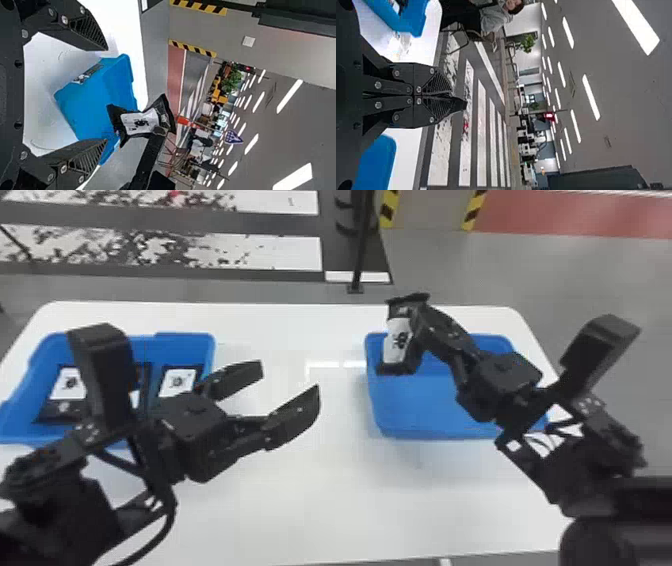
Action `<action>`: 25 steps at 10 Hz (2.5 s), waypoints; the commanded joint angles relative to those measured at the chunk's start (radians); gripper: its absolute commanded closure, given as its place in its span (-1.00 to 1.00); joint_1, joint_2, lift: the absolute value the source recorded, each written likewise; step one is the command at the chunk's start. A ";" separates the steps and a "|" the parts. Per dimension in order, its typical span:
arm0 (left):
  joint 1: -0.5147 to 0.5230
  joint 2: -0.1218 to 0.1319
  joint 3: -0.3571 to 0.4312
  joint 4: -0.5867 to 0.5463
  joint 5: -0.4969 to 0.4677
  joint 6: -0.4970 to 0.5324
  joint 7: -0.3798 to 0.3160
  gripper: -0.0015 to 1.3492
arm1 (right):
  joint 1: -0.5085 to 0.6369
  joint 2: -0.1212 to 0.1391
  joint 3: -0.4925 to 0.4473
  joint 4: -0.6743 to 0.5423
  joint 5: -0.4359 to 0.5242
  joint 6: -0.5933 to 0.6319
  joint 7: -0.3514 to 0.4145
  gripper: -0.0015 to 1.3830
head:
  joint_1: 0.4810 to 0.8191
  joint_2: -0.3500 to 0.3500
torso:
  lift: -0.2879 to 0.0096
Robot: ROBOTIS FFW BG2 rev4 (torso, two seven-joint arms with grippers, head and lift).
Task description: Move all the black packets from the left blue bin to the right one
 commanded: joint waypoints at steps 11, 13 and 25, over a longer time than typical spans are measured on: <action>0.169 -0.040 0.160 -0.162 -0.009 -0.085 0.009 -0.80 | -0.021 0.015 -0.156 0.286 0.078 -0.240 -0.100 -0.85 | 0.27 -0.64 | -0.01; 0.169 -0.040 0.180 -0.164 -0.021 -0.078 0.009 -0.80 | 0.126 0.037 -0.116 0.114 0.078 -0.333 -0.138 -0.85 | 0.27 -0.61 | -0.01; -0.221 -0.025 0.226 0.268 -0.314 0.097 0.069 -0.81 | 0.497 0.068 -0.036 -0.151 0.080 -0.436 -0.195 -0.83 | 0.27 0.13 | -0.01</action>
